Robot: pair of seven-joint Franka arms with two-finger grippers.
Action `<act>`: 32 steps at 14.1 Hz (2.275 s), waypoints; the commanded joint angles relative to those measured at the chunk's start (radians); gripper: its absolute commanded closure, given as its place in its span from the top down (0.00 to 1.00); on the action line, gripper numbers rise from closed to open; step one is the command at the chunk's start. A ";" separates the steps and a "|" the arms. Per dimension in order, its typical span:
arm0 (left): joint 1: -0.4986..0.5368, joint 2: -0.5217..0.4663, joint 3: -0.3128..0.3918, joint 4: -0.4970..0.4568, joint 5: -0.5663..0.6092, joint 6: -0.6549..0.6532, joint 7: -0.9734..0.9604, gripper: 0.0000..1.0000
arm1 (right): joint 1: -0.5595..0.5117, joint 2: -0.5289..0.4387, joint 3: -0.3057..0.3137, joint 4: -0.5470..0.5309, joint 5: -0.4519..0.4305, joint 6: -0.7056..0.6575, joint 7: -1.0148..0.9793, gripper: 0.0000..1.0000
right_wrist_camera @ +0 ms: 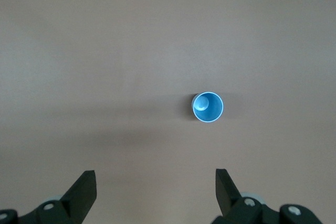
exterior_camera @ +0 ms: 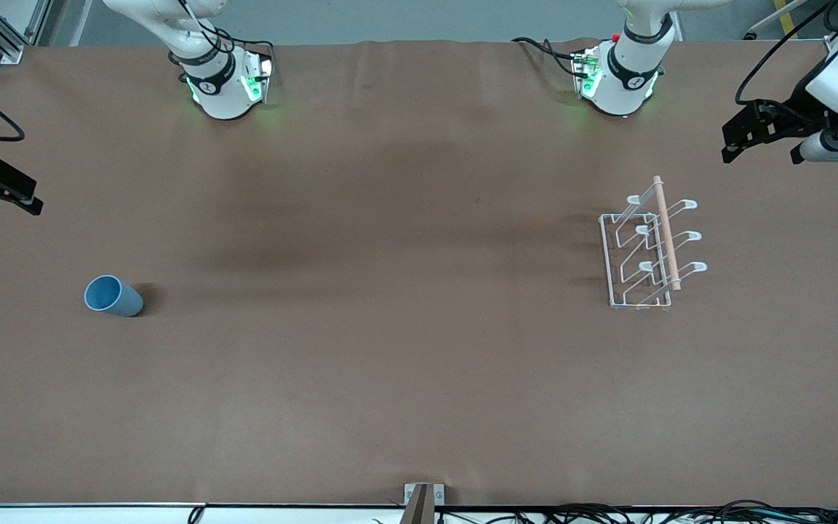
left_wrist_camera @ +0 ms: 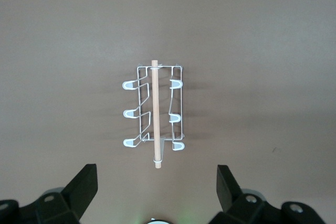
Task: Hang cup on cup holder
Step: 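Move the right gripper down over the light blue cup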
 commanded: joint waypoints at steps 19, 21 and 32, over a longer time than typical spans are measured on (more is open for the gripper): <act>0.016 0.039 0.000 0.065 0.007 0.000 0.019 1.00 | -0.199 0.207 0.006 -0.267 0.013 0.396 -0.076 1.00; 0.013 0.039 -0.002 0.065 0.007 0.000 0.017 1.00 | -0.217 0.228 0.006 -0.347 0.013 0.505 -0.078 1.00; 0.016 0.037 -0.002 0.065 -0.004 0.000 0.020 1.00 | -0.260 0.345 0.004 -0.556 0.011 0.819 -0.081 0.99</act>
